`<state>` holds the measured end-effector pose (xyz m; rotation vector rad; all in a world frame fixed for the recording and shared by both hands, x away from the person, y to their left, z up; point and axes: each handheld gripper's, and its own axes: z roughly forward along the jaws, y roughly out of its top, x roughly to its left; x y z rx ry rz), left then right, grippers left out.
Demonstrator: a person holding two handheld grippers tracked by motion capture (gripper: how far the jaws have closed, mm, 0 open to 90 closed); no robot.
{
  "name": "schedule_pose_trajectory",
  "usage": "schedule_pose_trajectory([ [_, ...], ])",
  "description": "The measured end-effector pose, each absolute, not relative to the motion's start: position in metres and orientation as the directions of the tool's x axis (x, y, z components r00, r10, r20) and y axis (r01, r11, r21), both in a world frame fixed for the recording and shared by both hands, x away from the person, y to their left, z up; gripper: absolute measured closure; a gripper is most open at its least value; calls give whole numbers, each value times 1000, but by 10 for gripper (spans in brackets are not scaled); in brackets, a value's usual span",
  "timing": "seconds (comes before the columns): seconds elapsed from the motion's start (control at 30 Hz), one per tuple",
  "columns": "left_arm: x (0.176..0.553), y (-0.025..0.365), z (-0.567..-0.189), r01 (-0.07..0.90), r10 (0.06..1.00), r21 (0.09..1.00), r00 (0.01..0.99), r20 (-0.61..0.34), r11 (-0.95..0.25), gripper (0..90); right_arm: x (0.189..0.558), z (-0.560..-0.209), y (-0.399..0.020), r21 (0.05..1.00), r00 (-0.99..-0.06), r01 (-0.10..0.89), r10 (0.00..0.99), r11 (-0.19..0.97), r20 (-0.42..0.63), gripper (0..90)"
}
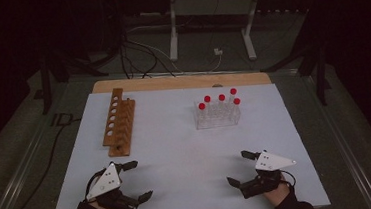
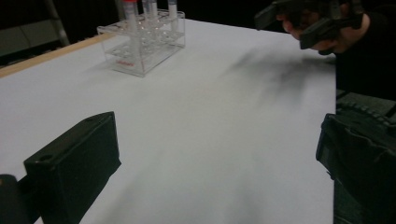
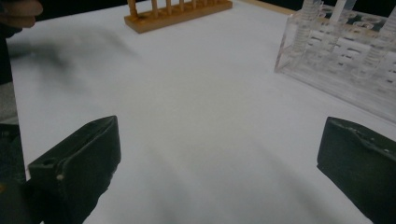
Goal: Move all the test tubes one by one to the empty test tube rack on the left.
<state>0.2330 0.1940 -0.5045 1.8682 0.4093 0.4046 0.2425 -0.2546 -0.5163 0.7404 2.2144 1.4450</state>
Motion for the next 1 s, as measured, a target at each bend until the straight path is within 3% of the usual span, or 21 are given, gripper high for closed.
schedule_pose_trajectory([
  [0.57,232,195,-505,58,483,947,869,108,-316,3,237,-512,-241,881,-808,245,588,405,-45,0],
  [1.0,233,197,-505,61,491,951,865,101,-304,3,231,-490,-232,894,-839,232,544,384,-16,0],
])
